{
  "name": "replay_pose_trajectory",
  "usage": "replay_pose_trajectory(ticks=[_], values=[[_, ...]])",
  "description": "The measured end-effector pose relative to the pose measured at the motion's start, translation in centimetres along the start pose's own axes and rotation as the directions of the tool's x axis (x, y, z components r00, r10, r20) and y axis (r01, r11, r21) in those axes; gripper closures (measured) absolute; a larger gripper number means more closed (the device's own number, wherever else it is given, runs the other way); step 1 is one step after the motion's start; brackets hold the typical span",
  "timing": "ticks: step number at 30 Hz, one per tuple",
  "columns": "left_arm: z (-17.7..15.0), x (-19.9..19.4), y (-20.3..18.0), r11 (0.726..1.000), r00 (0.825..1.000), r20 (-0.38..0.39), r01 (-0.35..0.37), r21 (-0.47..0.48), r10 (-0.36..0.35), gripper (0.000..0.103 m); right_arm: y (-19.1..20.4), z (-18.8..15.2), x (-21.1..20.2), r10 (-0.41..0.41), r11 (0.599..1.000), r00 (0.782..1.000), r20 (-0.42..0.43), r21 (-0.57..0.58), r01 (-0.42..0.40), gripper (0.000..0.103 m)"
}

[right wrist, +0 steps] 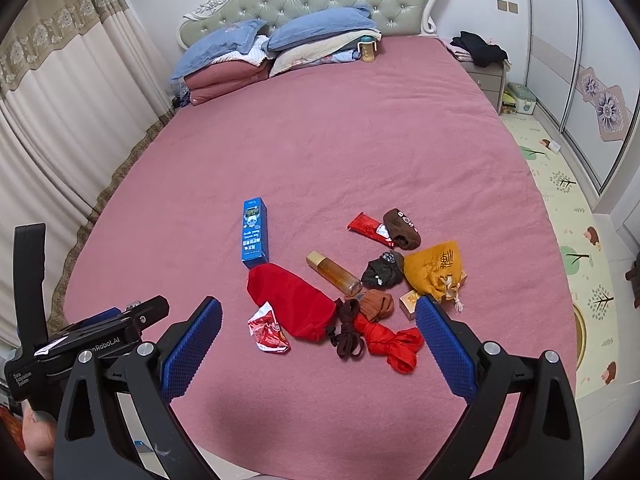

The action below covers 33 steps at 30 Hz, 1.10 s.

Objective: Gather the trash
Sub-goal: 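Move both tools toward the blue box and amber bottle on the bed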

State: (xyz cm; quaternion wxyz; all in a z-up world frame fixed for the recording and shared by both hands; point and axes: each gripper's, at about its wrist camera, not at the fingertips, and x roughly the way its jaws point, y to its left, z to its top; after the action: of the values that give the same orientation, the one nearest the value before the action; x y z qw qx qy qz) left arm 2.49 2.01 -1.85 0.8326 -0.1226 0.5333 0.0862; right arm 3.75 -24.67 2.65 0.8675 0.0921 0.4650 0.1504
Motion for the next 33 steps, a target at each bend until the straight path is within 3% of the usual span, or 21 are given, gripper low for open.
replay_pose_trajectory(ticks=[28,33], values=[[2.3,2.7,-0.2,1.000,0.999,-0.042,-0.012,0.014,0.012,0.004,0.9,1.3,2.8,0.023,1.000,0.999,-0.047,-0.004,-0.023,0.012],[2.8,4.0,0.0,1.000,0.998,-0.058,-0.017,-0.003,0.017,0.004,0.9,1.7,3.9,0.024,0.999,0.997,-0.069,-0.019,-0.026,0.019]])
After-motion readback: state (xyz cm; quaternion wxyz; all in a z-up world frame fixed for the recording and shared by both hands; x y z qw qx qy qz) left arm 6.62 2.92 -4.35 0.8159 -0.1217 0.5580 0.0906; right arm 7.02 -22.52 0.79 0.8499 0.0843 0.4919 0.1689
